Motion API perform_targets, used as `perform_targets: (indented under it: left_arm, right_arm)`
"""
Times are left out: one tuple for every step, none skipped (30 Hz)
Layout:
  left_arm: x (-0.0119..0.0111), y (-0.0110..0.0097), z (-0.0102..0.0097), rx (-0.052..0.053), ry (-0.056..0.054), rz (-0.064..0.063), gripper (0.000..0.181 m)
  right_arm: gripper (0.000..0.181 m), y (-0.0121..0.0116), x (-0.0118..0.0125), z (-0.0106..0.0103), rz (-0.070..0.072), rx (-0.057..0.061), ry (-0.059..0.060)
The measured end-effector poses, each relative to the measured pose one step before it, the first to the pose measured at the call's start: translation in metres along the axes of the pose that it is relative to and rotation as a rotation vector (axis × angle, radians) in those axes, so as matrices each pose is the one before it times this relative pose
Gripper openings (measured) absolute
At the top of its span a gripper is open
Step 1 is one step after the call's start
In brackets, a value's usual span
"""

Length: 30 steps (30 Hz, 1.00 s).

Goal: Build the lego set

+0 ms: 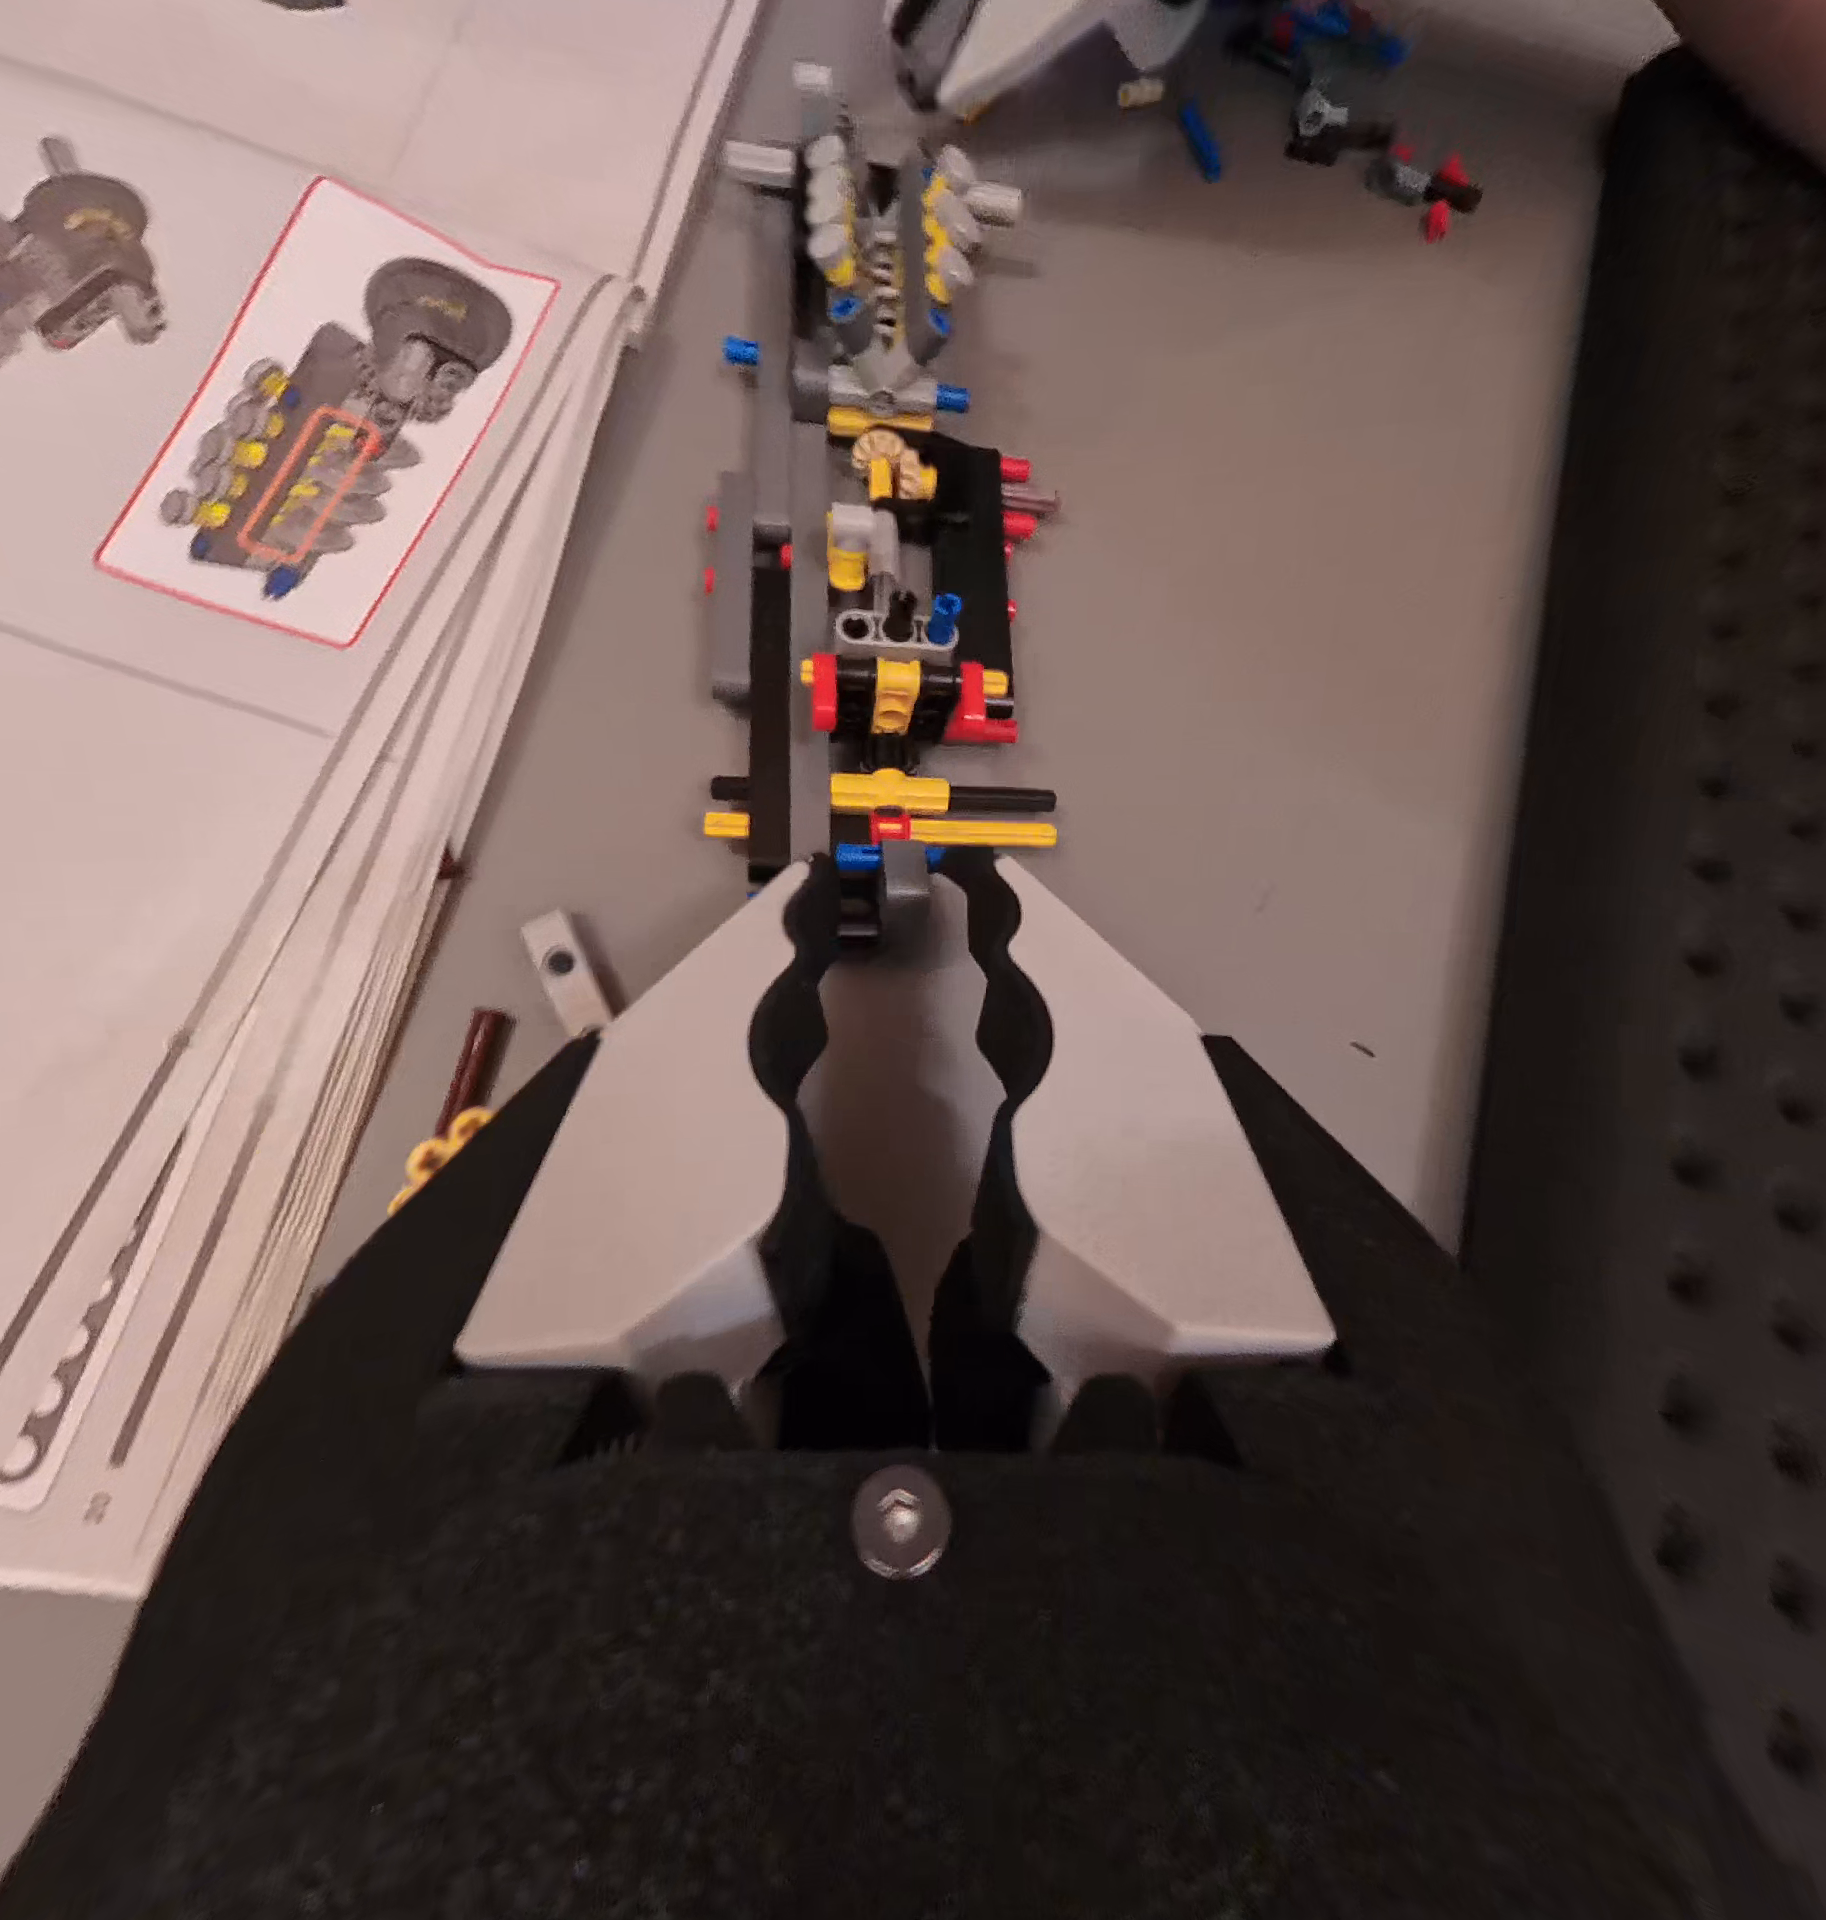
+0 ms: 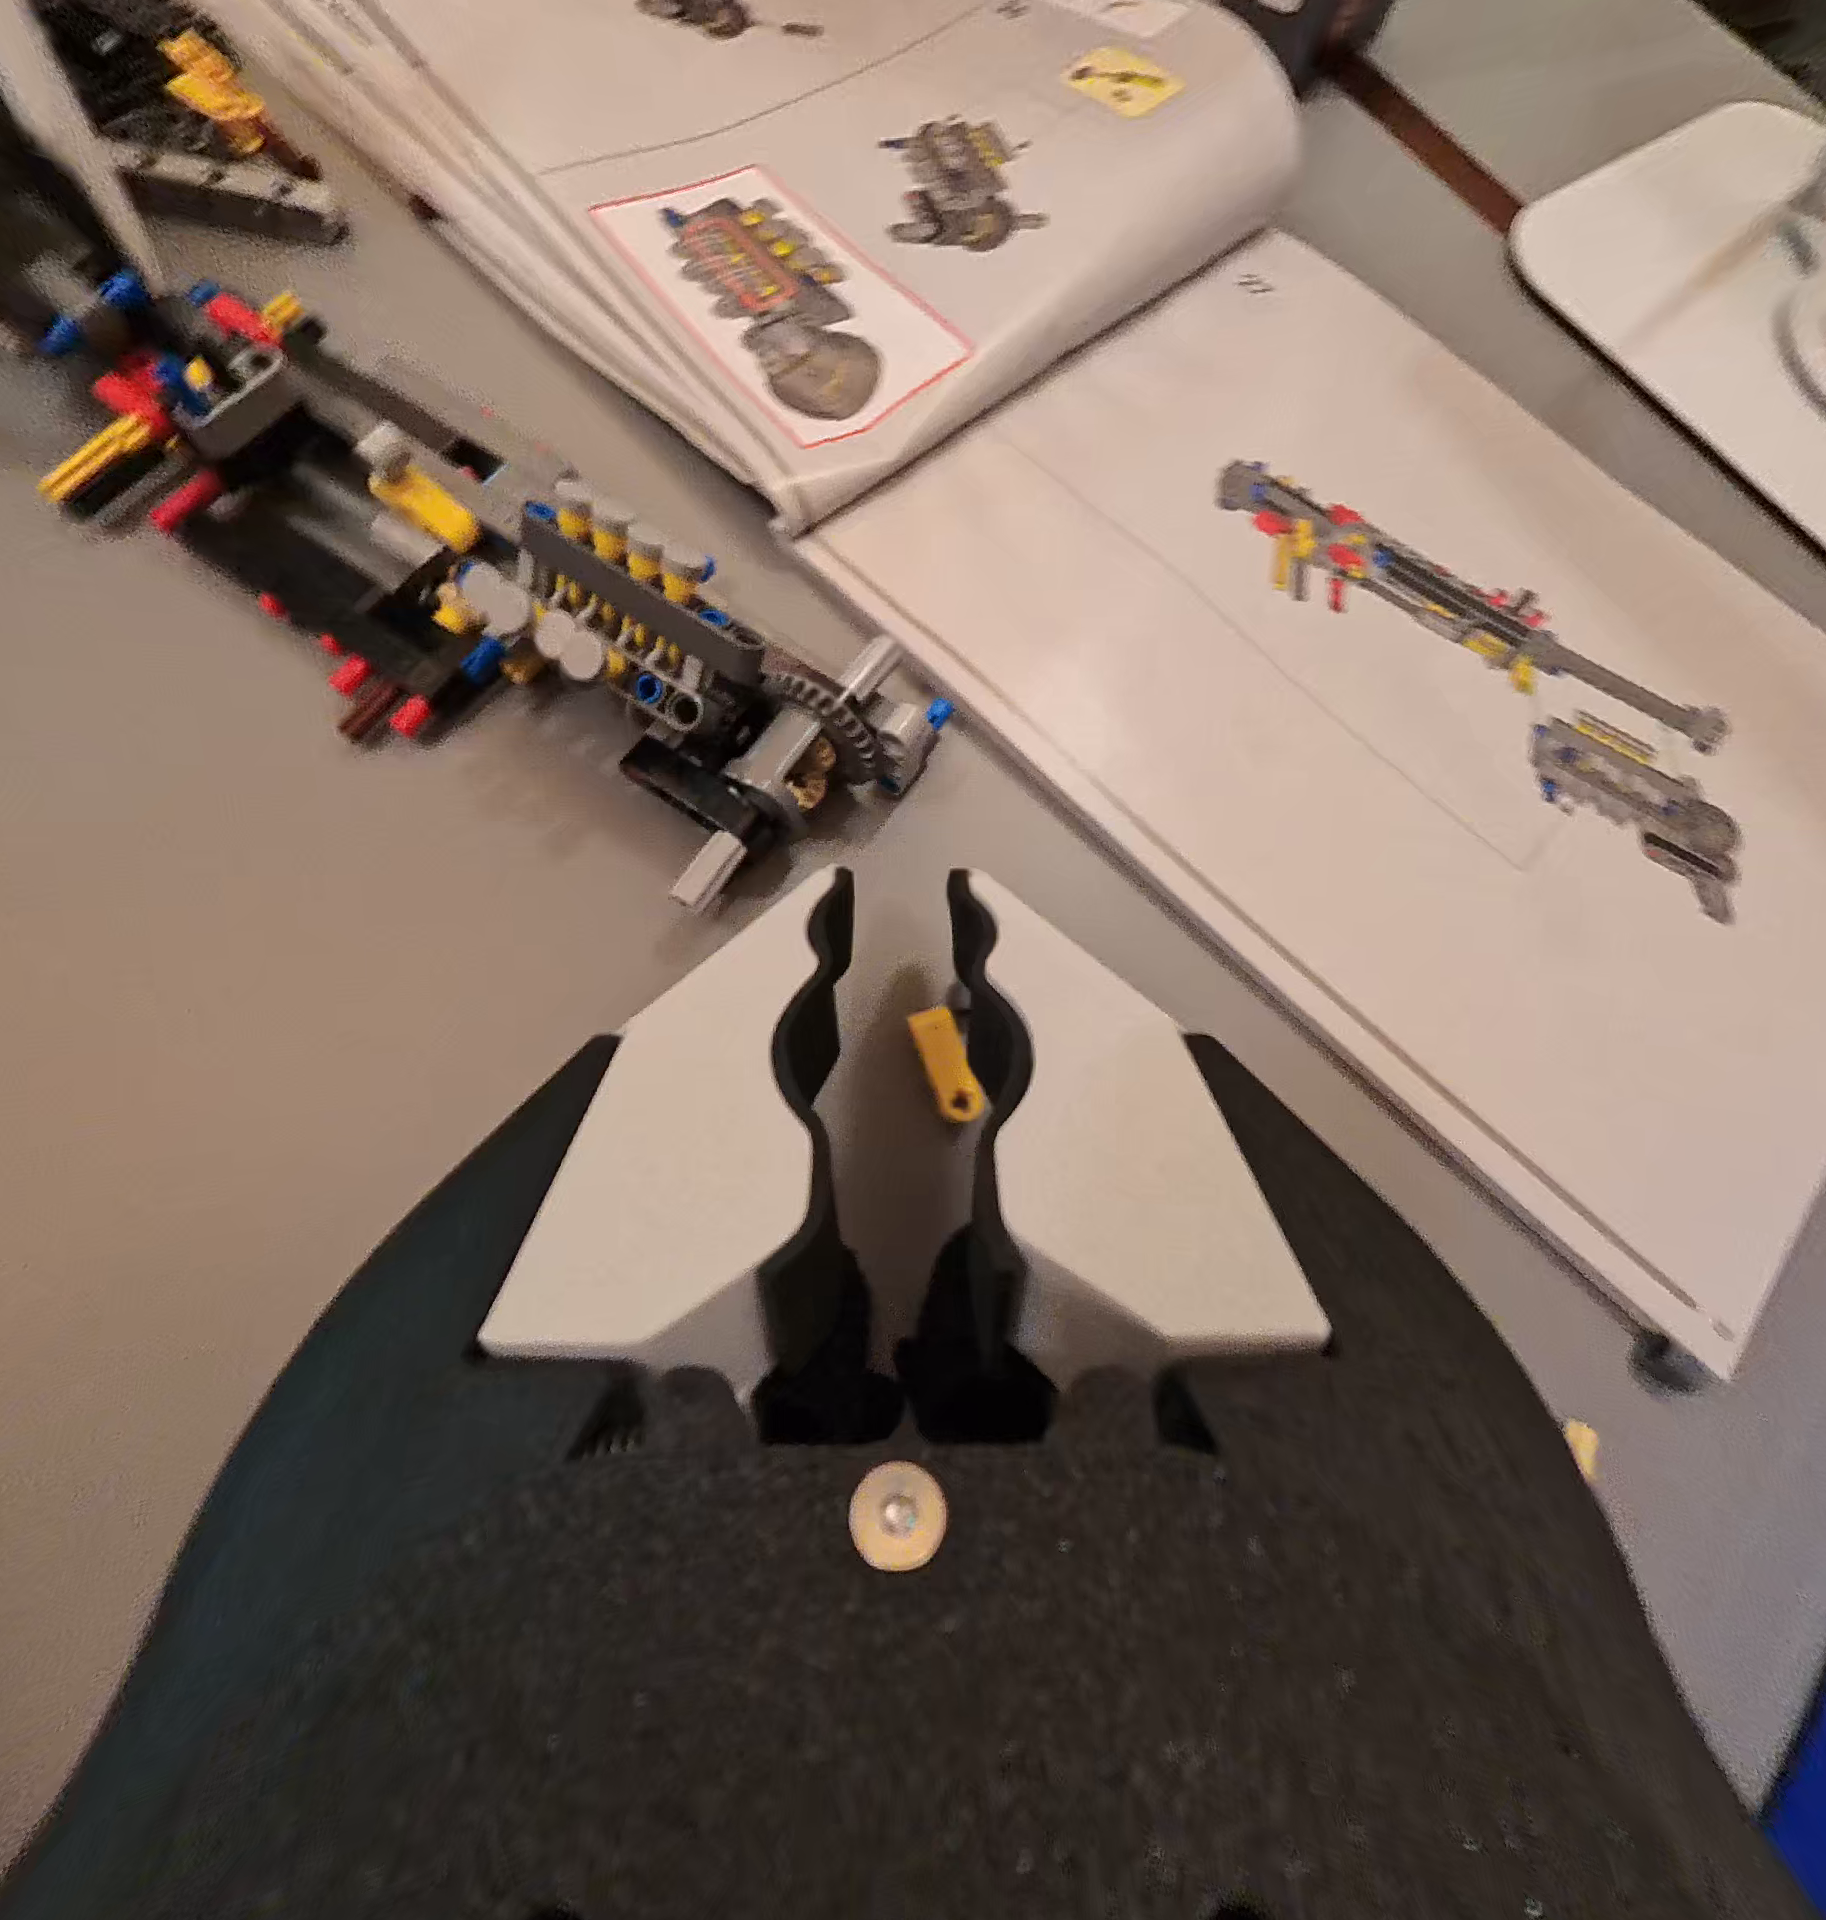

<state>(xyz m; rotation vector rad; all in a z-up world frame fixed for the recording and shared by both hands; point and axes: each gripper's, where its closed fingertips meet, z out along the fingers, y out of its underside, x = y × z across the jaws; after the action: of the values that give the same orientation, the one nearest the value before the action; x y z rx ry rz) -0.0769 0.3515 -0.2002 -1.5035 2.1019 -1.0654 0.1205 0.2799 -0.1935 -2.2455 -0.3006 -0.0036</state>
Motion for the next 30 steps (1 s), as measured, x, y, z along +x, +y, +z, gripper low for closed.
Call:
perform_targets:
  left_arm:
    - [0.00352, -0.0027, 0.00376, -0.0037, 0.0, 0.0184, 0.023]
    - [0.00433, -0.00288, 0.00364, -0.0033, 0.0068, 0.017, 0.022]
    - [0.00479, -0.0026, 0.00331, -0.0035, 0.0129, 0.0133, 0.02]
    - [0.00405, -0.0021, 0.00313, -0.0043, 0.0136, 0.0042, 0.017]
    - [0.00319, -0.00192, 0.00317, -0.0025, 0.0125, -0.0018, 0.018]
    - [0.00316, -0.00199, 0.00248, 0.001, 0.0139, -0.0009, 0.018]
    - [0.00334, -0.00134, 0.00171, 0.0004, 0.0153, 0.0009, 0.018]
    - [0.00217, -0.00052, 0.00143, 0.0, 0.0083, 0.0015, 0.019]
    - [0.00128, 0.0002, 0.00125, -0.0006, 0.004, 0.0021, 0.019]
    - [0.00053, 0.00026, 0.00044, -0.0004, -0.0005, 0.005, 0.019]
    - [-0.00025, 0.00023, -0.00037, 0.0015, -0.0041, 0.0055, 0.019]
    - [-0.0005, 0.0005, -0.00063, 0.0025, -0.0026, 0.0012, 0.019]
    - [-0.00108, 0.0012, -0.00085, 0.0005, -0.0024, -0.003, 0.018]
    - [-0.00201, 0.00204, -0.00106, -0.0024, -0.0057, -0.0048, 0.018]
    - [-0.0022, 0.00209, -0.00122, -0.0004, -0.0048, -0.0067, 0.017]
    - [-0.00143, 0.00137, -0.00137, 0.0029, 0.0007, -0.0098, 0.017]
    - [-0.00089, 0.00069, -0.0015, 0.0043, 0.0035, -0.0106, 0.017]
    - [-0.00027, 0.00055, -0.00126, 0.0033, 0.0042, -0.0065, 0.016]
    - [0.0001, 0.00058, -0.0005, 0.0022, 0.0024, -0.0022, 0.015]
    - [0.00019, 0.00009, -0.00004, 0.0022, 0.0016, -0.0019, 0.015]
    - [0.00037, -0.00012, 0.00027, -0.0002, 0.0003, 0.0009, 0.015]
    - [0.00046, -0.0002, 0.00019, -0.0015, -0.0013, 0.0053, 0.015]
    - [0.00094, -0.00002, 0.00047, -0.0015, 0.0014, 0.0055, 0.015]
    - [0.00095, 0.0002, 0.00008, -0.0018, 0.004, 0.0025, 0.015]
    - [0.00165, -0.0003, -0.00035, 0.0017, 0.0097, 0.0005, 0.015]
    - [0.00199, -0.0002, -0.00076, 0.0029, 0.0129, 0.0001, 0.015]
    - [0.00052, -0.00078, -0.00131, 0.0054, 0.0041, 0.0004, 0.015]
    - [-0.00044, -0.00146, -0.00172, 0.0094, -0.0024, -0.0002, 0.015]
    - [0.00001, -0.00339, -0.00232, 0.0187, 0.0006, -0.0029, 0.017]
    - [0.00098, -0.00565, -0.0033, 0.0278, 0.0058, -0.0046, 0.02]
  right_arm:
    - [0.017, -0.00108, 0.00607, -0.00258, 0.0234, 0.014, 0.0206]
    - [0.016, -0.00142, 0.00564, -0.00235, 0.0246, 0.0158, 0.0197]
    - [0.014, -0.00146, 0.00444, -0.0019, 0.019, 0.0126, 0.0152]
    - [0.012, -0.00101, 0.00351, -0.0012, 0.0126, 0.0063, 0.0138]
    - [0.011, -0.00052, 0.00231, -0.00088, 0.0036, 0.0015, 0.0125]
    - [0.011, -0.00007, 0.00324, -0.00087, -0.0029, -0.001, 0.0231]
    - [0.011, -0.00014, 0.00182, -0.00067, -0.0114, 0.0002, 0.0181]
    - [0.01, 0.00027, -0.00084, -0.00045, -0.0131, -0.0007, 0.0042]
    - [0.009, 0.00142, -0.00439, 0.00025, -0.0073, -0.0082, -0.0152]
    - [0.01, 0.00192, -0.00923, 0.00088, -0.0059, -0.0136, -0.0423]
    - [0.011, 0.00134, -0.0114, 0.00142, -0.0087, -0.0083, -0.0523]
    - [0.014, 0.00201, -0.00777, 0.00192, -0.0069, -0.0123, -0.0262]
    - [0.018, 0.0035, -0.00462, 0.00199, -0.015, -0.0248, -0.0078]
    - [0.02, 0.00177, -0.00299, 0.00105, -0.0217, -0.0164, 0.0025]
    - [0.02, -0.00046, -0.00216, 0.00041, -0.0201, -0.0007, 0.0079]
    - [0.02, -0.00098, -0.0014, 0.00041, -0.0153, 0.003, 0.0094]
    - [0.02, 0.00061, -0.0013, 0.00115, -0.0121, -0.0062, 0.0061]
    - [0.02, 0.00357, -0.00062, 0.00193, -0.01, -0.0232, 0.0062]
    - [0.021, 0.00369, -0.00162, 0.00279, -0.0042, -0.0254, -0.0039]
    - [0.018, 0.0004, -0.00193, 0.0023, 0.0064, -0.006, -0.0069]
    - [0.016, -0.00075, 0.00107, 0.00071, 0.0109, -0.003, 0.0109]
    - [0.011, 0.00151, 0.00308, 0.00022, -0.0041, -0.0216, 0.0221]
    - [0.01, 0.00021, -0.00026, -0.00053, -0.003, -0.0059, 0.0043]
    - [0.01, -0.0002, -0.00095, -0.00116, -0.0006, 0.0061, 0.0013]
    - [0.01, 0.00136, -0.0012, -0.00143, 0.0035, 0.0012, -0.0003]
    - [0.01, 0.00212, -0.0026, -0.00166, 0.0103, 0.0, -0.0071]
    - [0.01, 0.00169, -0.00245, -0.00174, 0.0117, 0.0077, -0.0048]
    - [0.011, 0.0014, -0.00131, -0.00131, 0.0087, 0.0089, 0.0029]
    - [0.011, 0.00097, -0.00036, -0.00113, 0.0071, 0.007, 0.0057]
    - [0.011, 0.00045, -0.00089, -0.00077, 0.0051, 0.0044, -0.0031]
